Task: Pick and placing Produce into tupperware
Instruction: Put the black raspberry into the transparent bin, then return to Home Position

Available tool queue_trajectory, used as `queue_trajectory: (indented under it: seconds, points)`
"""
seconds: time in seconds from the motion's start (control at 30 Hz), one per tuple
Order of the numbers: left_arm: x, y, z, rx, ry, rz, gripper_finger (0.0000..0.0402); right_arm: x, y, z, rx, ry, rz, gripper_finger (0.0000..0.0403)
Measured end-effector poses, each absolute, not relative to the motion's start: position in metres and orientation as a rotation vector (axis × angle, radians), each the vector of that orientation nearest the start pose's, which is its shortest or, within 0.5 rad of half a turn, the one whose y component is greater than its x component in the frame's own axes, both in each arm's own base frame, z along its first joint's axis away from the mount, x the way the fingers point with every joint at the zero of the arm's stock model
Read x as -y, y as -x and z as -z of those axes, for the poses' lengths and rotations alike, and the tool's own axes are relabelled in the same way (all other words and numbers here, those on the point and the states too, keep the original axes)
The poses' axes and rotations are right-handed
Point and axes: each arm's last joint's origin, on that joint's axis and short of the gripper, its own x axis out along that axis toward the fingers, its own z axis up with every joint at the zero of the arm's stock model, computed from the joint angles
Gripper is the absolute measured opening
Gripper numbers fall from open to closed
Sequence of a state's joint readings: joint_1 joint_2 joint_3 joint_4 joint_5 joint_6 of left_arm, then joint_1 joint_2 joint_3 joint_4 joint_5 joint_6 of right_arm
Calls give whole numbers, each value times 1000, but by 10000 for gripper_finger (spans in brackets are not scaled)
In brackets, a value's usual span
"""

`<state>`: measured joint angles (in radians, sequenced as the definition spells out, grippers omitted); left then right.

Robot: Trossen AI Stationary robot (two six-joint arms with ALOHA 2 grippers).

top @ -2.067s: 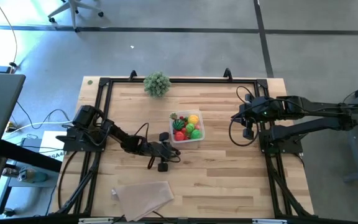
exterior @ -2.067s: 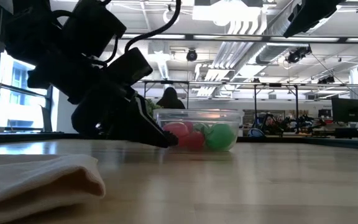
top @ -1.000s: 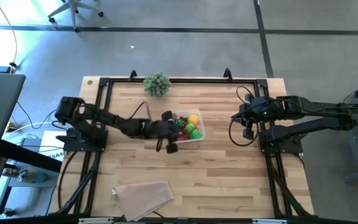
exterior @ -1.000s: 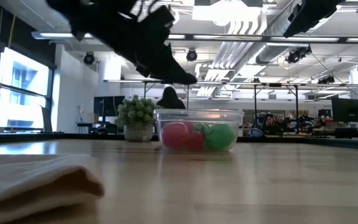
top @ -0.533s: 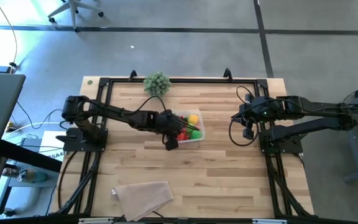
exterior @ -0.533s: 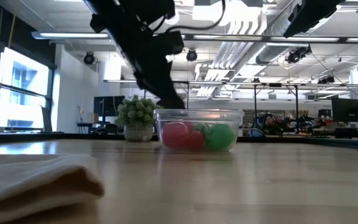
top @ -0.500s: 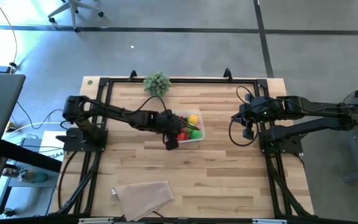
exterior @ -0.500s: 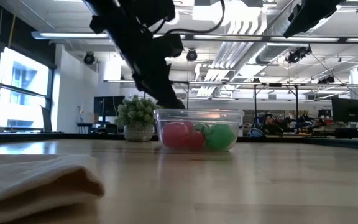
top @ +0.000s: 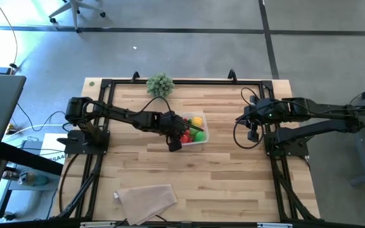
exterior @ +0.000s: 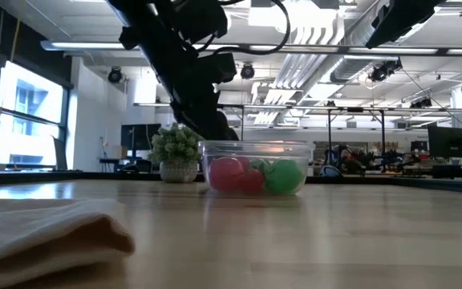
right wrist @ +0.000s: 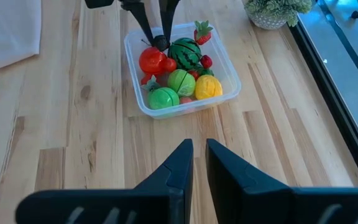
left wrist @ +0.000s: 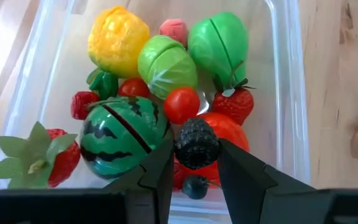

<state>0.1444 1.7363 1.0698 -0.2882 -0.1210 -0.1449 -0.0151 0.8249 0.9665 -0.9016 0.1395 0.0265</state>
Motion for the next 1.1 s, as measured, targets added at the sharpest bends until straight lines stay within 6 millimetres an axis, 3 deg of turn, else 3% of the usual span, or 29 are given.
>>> queue_trajectory:
  seconds: [0.13, 0.6, 1.1]
  points:
    - [-54, -345, -181, -938, 138, -311, 110, 6, -145, -325, -757, 22, 157, 34]
    - [-54, -347, -177, -957, 85, -292, 183, 6, -145, -325, -757, 22, 157, 34]
    - [-51, -360, -220, -1000, 67, -294, 177, 6, -145, -325, -757, 22, 158, 34]
